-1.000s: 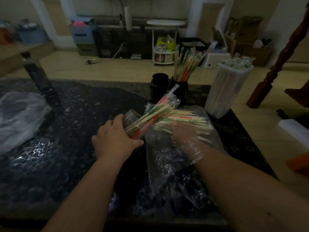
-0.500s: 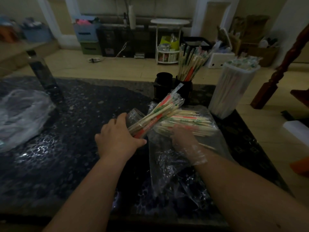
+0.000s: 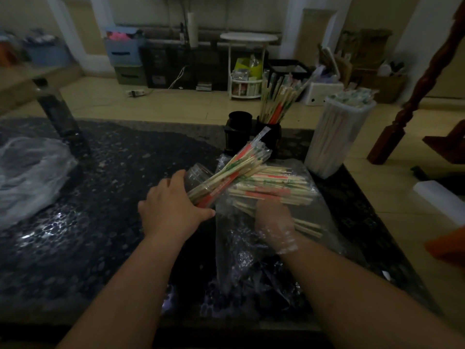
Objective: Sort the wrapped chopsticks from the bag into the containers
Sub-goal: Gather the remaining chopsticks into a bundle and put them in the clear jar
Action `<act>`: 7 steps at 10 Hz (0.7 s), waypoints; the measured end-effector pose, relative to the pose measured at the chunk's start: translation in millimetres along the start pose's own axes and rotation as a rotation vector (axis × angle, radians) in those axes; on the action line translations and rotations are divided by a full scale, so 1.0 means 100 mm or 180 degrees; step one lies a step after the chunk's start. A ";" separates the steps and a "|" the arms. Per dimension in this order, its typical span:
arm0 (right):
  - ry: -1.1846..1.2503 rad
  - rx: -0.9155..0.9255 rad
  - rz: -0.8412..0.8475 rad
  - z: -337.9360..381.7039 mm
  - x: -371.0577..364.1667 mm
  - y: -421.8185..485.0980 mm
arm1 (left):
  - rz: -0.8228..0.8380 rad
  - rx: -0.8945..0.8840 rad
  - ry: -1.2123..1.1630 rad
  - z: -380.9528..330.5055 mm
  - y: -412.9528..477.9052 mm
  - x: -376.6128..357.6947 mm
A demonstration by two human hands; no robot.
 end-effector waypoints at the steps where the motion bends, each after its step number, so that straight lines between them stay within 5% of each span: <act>1: 0.0135 -0.0053 0.0148 0.00 -0.03 0.00 | 0.0005 -0.0020 0.0009 -0.02 -0.01 0.00; 3: 0.0451 -0.0383 0.0488 -0.02 -0.11 -0.01 | 0.0020 -0.0043 0.0050 -0.04 -0.03 0.00; 7: 0.0107 -0.0158 0.0442 0.09 0.06 -0.15 | 0.0007 -0.0057 0.0013 -0.02 -0.03 -0.01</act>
Point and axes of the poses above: each hand's wrist, its own y-axis towards the middle knuckle, its own x-axis out of the back of the hand, z = x × y, the point moved 6 cm from there along y, towards the middle knuckle, and after that the axes turned 9 degrees about -z, right-handed, at the moved point
